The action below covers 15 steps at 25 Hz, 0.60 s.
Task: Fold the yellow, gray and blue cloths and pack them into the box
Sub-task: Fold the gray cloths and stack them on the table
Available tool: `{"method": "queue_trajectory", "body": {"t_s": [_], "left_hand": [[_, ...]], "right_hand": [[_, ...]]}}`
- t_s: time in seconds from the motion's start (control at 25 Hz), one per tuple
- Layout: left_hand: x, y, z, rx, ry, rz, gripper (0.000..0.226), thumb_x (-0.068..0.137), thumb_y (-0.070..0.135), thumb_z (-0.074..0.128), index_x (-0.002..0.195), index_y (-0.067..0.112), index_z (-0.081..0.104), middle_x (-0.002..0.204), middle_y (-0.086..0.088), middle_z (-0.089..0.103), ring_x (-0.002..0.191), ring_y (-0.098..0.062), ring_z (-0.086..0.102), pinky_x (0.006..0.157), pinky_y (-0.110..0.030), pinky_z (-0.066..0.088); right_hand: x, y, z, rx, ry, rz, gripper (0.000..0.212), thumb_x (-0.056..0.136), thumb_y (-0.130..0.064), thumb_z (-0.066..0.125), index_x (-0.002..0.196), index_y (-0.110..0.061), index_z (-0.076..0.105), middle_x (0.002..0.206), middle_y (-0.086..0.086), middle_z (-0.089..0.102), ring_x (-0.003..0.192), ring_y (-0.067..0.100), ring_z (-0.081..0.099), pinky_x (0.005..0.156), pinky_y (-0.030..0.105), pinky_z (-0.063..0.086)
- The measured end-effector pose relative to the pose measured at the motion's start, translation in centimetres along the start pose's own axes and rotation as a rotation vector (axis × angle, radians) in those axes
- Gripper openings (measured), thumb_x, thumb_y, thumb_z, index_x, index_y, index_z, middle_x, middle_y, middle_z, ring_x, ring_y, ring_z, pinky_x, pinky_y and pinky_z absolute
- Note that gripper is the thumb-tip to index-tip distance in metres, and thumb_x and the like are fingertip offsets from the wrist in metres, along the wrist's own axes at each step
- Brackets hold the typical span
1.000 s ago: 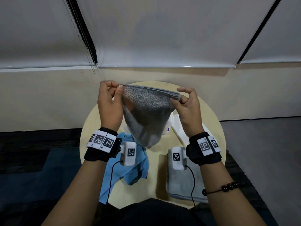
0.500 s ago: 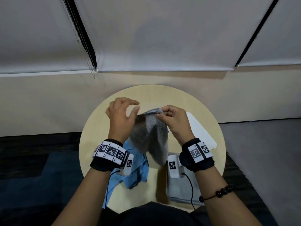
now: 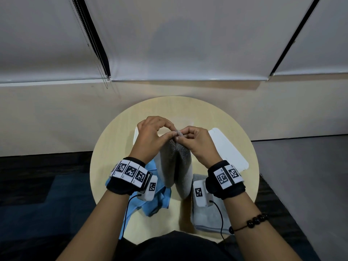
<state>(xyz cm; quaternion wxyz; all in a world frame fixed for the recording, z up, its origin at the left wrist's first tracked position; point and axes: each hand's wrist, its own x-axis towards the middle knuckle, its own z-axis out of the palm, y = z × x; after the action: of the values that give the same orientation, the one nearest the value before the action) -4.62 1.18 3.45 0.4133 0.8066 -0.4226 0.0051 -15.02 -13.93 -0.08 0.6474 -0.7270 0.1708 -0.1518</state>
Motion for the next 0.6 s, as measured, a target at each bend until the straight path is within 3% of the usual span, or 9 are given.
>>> {"method": "queue_trajectory", "body": {"t_s": [0.08, 0.16, 0.28, 0.36, 0.44, 0.52, 0.6], "left_hand": [[0.0, 0.1, -0.2, -0.032, -0.014, -0.027, 0.004, 0.091, 0.031, 0.070, 0.092, 0.029, 0.068, 0.102, 0.016, 0.068, 0.112, -0.008, 0.055, 0.108, -0.046, 0.034], [0.3, 0.3, -0.8, -0.115, 0.014, -0.046, 0.002, 0.095, 0.023, 0.065, 0.095, 0.022, 0.063, 0.098, 0.013, 0.068, 0.106, -0.010, 0.059, 0.099, -0.040, 0.044], [0.9, 0.8, -2.8, -0.181, 0.189, -0.008, 0.006, 0.098, 0.016, 0.059, 0.098, 0.019, 0.054, 0.092, 0.015, 0.062, 0.093, 0.001, 0.060, 0.082, -0.021, 0.048], [1.5, 1.1, -4.4, -0.160, 0.314, 0.028, 0.007, 0.100, 0.017, 0.056, 0.101, 0.022, 0.051, 0.091, 0.016, 0.059, 0.088, 0.003, 0.057, 0.079, -0.013, 0.046], [1.8, 1.2, -5.7, -0.132, 0.413, 0.029, 0.008, 0.101, 0.019, 0.054, 0.103, 0.025, 0.048, 0.090, 0.019, 0.057, 0.086, 0.007, 0.055, 0.077, -0.008, 0.043], [2.0, 1.1, -6.6, -0.095, 0.474, 0.033, 0.006, 0.102, 0.022, 0.053, 0.103, 0.025, 0.048, 0.086, 0.022, 0.055, 0.081, 0.009, 0.054, 0.073, -0.014, 0.044], [2.1, 1.1, -7.0, -0.045, 0.443, 0.062, 0.004, 0.103, 0.028, 0.053, 0.104, 0.026, 0.050, 0.085, 0.020, 0.056, 0.077, 0.004, 0.054, 0.073, -0.025, 0.046]], "right_hand": [[0.0, 0.1, -0.2, -0.090, -0.030, -0.004, 0.007, 0.083, -0.023, 0.079, 0.088, -0.021, 0.075, 0.083, 0.002, 0.078, 0.079, 0.017, 0.073, 0.078, 0.037, 0.057], [0.0, 0.6, -0.5, -0.286, -0.062, -0.019, 0.003, 0.088, -0.019, 0.074, 0.089, -0.015, 0.073, 0.082, 0.003, 0.076, 0.080, 0.019, 0.072, 0.073, 0.036, 0.055], [-0.6, 2.2, -0.8, -0.583, -0.088, 0.042, 0.014, 0.096, -0.016, 0.063, 0.085, -0.010, 0.067, 0.079, 0.006, 0.067, 0.073, 0.019, 0.061, 0.065, 0.030, 0.044], [-1.3, 3.8, -1.1, -0.727, -0.110, 0.094, 0.025, 0.101, -0.012, 0.053, 0.076, -0.014, 0.057, 0.080, 0.006, 0.060, 0.072, 0.022, 0.055, 0.067, 0.027, 0.040], [-2.0, 5.4, -1.3, -0.868, -0.202, 0.130, 0.022, 0.101, -0.011, 0.049, 0.079, -0.014, 0.049, 0.082, 0.008, 0.056, 0.074, 0.024, 0.052, 0.067, 0.027, 0.037], [-2.5, 6.7, -1.8, -0.815, -0.303, 0.223, 0.008, 0.091, -0.018, 0.054, 0.085, -0.013, 0.055, 0.088, 0.007, 0.061, 0.080, 0.027, 0.056, 0.072, 0.030, 0.046], [-2.8, 7.4, -2.1, -0.580, -0.363, 0.282, 0.022, 0.087, -0.025, 0.059, 0.105, -0.014, 0.063, 0.108, 0.005, 0.068, 0.098, 0.029, 0.063, 0.092, 0.039, 0.051]]}}
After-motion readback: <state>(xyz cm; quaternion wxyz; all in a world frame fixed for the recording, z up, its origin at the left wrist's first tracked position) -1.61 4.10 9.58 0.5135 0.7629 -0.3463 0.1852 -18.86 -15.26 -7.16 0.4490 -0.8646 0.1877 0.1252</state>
